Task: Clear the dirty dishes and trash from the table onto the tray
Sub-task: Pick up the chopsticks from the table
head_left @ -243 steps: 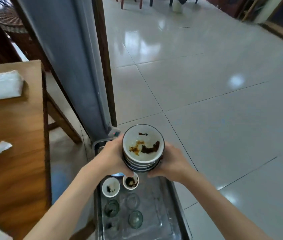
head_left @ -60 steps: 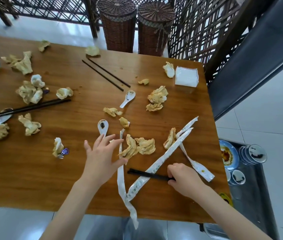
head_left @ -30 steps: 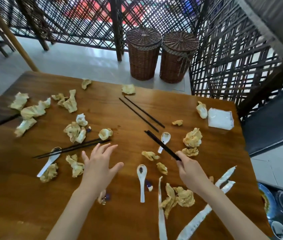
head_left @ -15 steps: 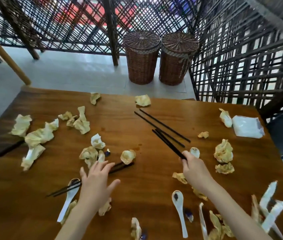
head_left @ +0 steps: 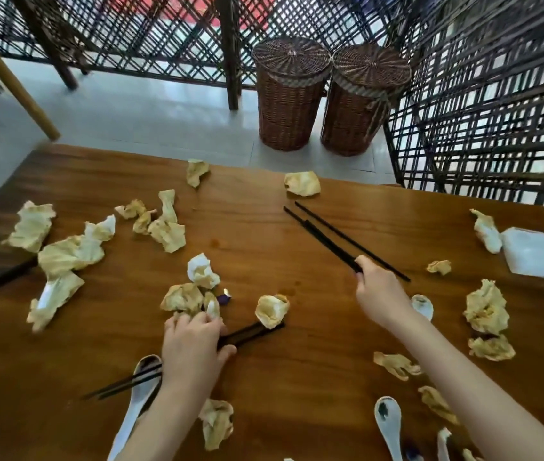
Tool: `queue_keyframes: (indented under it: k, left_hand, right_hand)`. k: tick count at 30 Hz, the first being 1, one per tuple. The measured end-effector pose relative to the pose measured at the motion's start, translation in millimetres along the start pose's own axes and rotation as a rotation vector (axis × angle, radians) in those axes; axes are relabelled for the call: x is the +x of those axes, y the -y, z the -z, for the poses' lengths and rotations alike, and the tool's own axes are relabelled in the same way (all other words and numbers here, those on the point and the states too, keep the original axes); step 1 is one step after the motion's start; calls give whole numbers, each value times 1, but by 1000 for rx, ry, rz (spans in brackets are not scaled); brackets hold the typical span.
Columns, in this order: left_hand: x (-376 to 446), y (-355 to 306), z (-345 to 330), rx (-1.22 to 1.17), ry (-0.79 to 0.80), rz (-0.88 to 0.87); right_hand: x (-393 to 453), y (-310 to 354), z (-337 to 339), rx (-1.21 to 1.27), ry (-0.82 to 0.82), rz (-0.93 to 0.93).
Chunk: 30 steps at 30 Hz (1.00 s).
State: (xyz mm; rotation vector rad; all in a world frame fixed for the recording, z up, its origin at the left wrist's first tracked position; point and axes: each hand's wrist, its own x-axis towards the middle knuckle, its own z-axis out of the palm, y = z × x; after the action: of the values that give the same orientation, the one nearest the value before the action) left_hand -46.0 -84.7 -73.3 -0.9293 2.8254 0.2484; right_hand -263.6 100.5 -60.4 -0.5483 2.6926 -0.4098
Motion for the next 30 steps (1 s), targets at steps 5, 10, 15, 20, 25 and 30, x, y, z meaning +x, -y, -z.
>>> queue_keyframes:
  k: [5,10,15,20,25,30]
  left_hand:
    - [-1,3,-12,-5,4,-27]
    - [-2,4,-3,47,3,-82]
    - [-3,13,17,13,-92,-173]
    - [5,14,25,14,-195,-261]
    - [13,8,24,29,-204,-288]
    - [15,-1,25,-31,-192,-275]
  right_hand:
    - [19,6,-5,18,-19,-21]
    - [28,1,-5,-4,-30,-44]
    - [41,-2,2,-8,-28,-56]
    - [54,1,3,-2,-6,-52]
    - [66,2,1,-5,-25,-21]
    - [72,0,2,31,-34,24]
